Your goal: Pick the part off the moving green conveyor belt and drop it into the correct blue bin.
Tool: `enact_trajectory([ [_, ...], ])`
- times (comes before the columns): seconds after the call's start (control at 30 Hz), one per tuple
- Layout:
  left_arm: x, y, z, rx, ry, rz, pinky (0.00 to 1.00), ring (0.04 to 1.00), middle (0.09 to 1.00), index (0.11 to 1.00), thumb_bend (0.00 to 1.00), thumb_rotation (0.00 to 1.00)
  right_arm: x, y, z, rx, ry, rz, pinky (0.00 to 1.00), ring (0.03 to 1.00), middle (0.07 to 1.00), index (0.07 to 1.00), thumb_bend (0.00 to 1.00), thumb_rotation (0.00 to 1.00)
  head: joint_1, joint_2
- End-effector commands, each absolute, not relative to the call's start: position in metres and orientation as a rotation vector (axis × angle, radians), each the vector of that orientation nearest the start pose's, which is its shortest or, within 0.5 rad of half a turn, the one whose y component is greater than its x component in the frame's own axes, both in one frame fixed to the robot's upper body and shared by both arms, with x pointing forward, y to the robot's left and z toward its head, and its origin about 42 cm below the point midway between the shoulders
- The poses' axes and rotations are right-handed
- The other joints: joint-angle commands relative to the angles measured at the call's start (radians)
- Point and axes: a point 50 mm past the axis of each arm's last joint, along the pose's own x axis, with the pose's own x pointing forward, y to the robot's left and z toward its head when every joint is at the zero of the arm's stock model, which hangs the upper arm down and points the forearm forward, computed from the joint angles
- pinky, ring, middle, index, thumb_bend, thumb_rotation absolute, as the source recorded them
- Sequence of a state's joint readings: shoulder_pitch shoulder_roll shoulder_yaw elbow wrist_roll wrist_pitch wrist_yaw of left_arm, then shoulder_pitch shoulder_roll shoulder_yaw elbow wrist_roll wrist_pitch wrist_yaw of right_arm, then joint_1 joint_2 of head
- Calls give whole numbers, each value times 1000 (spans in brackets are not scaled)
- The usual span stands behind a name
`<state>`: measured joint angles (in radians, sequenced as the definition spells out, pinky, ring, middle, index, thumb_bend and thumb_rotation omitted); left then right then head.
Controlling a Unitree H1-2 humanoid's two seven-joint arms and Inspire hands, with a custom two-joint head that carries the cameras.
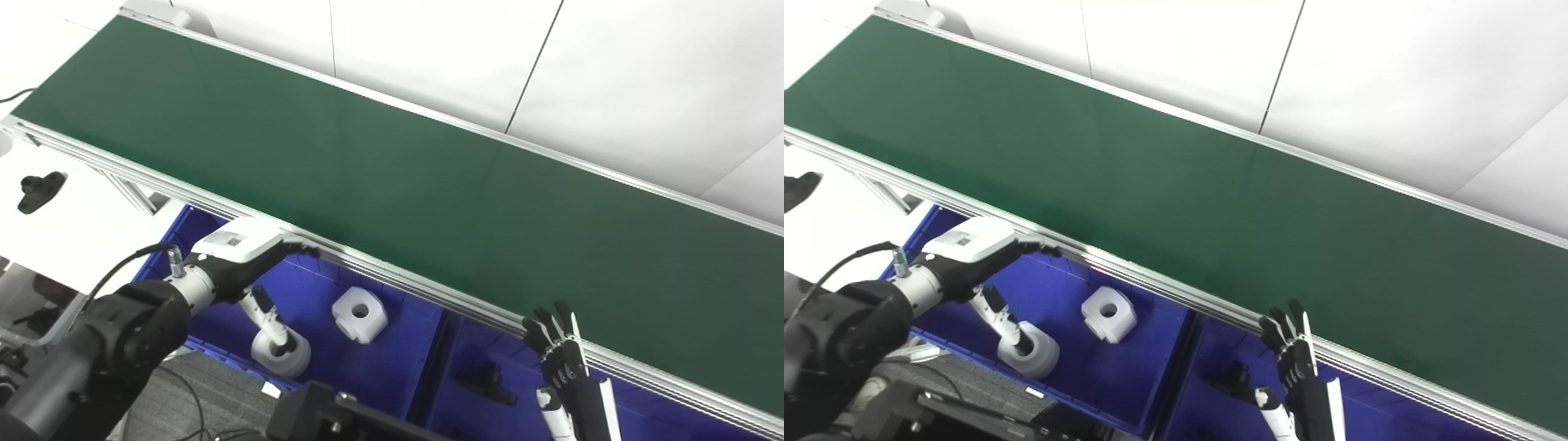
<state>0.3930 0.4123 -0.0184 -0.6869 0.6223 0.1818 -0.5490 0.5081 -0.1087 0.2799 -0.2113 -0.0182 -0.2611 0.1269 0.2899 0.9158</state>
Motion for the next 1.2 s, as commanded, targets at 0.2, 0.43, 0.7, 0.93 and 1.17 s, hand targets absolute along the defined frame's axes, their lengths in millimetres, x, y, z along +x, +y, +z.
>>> enact_trajectory([
  [0.2,156,215,240,339,-280,-436,578,645,664,661,859,372,109,-171,68,5,15,300,867,878,920,1000,797,754,-60,-33],
  [0.43,150,170,182,60,-223,-337,540,626,672,657,807,337,109,-164,61,0,12,295,858,881,923,1000,814,756,-134,-66],
  [0.7,131,157,112,224,-99,-412,544,629,668,682,790,378,109,-147,53,-1,10,283,866,889,932,1000,823,747,-307,-86],
  [0.93,141,179,94,321,-66,-437,564,654,695,708,782,409,109,-114,53,14,13,280,874,908,950,1000,809,746,-548,-87],
  [1.17,147,198,97,361,-48,-496,573,663,711,743,773,437,115,-88,58,5,11,262,901,905,961,1000,795,716,-662,-68],
])
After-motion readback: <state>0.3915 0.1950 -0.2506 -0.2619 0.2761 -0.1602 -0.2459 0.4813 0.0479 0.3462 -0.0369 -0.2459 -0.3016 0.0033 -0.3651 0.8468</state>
